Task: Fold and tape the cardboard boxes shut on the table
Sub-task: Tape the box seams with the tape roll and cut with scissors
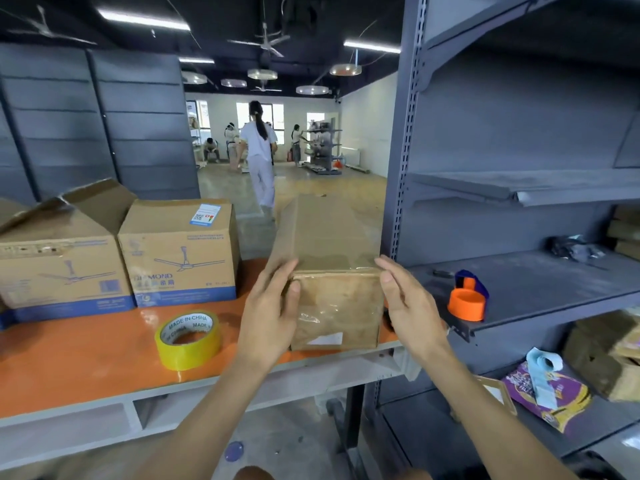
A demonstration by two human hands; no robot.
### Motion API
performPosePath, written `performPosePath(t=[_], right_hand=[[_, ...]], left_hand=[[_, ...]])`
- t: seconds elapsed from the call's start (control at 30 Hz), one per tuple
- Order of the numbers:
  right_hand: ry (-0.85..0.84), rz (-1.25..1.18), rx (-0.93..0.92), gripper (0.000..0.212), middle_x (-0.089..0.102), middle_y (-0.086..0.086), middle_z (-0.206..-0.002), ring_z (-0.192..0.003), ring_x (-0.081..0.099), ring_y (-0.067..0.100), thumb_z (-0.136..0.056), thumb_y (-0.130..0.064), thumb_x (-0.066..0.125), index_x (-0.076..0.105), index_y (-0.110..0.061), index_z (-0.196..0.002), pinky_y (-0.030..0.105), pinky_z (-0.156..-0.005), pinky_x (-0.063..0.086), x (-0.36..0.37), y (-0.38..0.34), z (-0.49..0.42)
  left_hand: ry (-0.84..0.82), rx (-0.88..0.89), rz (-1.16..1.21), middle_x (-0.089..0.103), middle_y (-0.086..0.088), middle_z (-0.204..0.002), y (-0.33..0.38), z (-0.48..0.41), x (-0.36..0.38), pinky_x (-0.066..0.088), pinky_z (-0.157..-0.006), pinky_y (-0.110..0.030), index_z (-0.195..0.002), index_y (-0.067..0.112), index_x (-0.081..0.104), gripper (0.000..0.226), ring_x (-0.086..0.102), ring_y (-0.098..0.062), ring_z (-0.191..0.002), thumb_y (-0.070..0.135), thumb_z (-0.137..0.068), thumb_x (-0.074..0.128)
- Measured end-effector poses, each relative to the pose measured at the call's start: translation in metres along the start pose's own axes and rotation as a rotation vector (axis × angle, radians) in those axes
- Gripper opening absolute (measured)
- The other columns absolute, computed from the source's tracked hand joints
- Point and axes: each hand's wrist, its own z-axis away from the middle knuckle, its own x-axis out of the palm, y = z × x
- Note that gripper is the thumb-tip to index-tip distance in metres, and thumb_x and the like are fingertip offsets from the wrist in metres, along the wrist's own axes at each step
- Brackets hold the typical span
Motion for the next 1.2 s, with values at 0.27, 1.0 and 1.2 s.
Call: performPosePath(t=[0.27,1.0,1.2], right_hand=[[-0.033,0.408,-0.028,0.049,0.029,0.002,-0.161,-0.141,0.03,0.027,-0.101,-0.044,0.053,0.046,-0.033,-0.148,0.043,-0.104,0.045,0.017,-0.024,-0.005],[-0.23,0.004,0.357,0.059,0.049,0.0,-0.137,-0.129,0.047,0.024,-0.091,-0.052,0.065,0.04,-0.028,-0.139,0.05,-0.103,0.047,0.023,0.02,0.014],[-0.197,-0.133,0.169,0.089,0.044,-0.012,-0.149,-0.129,0.051,0.008,-0.092,-0.031,0.066,0.006,-0.043,-0.156,0.024,-0.095,0.042,0.015,0.009,0.004]], left_hand=[[0.028,-0.291,-0.204,0.041,-0.011,-0.132,0.027,-0.003,-0.006,0.033,-0.11,-0.043,-0.146,0.036,0.049,0.05,0.036,-0.033,-0.13,0.048,-0.098,0.058],[-0.178,0.035,-0.025,0.057,0.01,-0.103,0.082,-0.047,0.05,0.04,-0.108,-0.046,-0.117,0.04,0.07,0.033,0.063,-0.014,-0.103,0.017,-0.094,0.065],[-0.209,0.229,-0.088,0.055,0.006,-0.134,0.077,-0.024,0.053,0.039,-0.109,-0.037,-0.15,0.034,0.044,0.062,0.05,-0.016,-0.126,0.006,-0.096,0.057]])
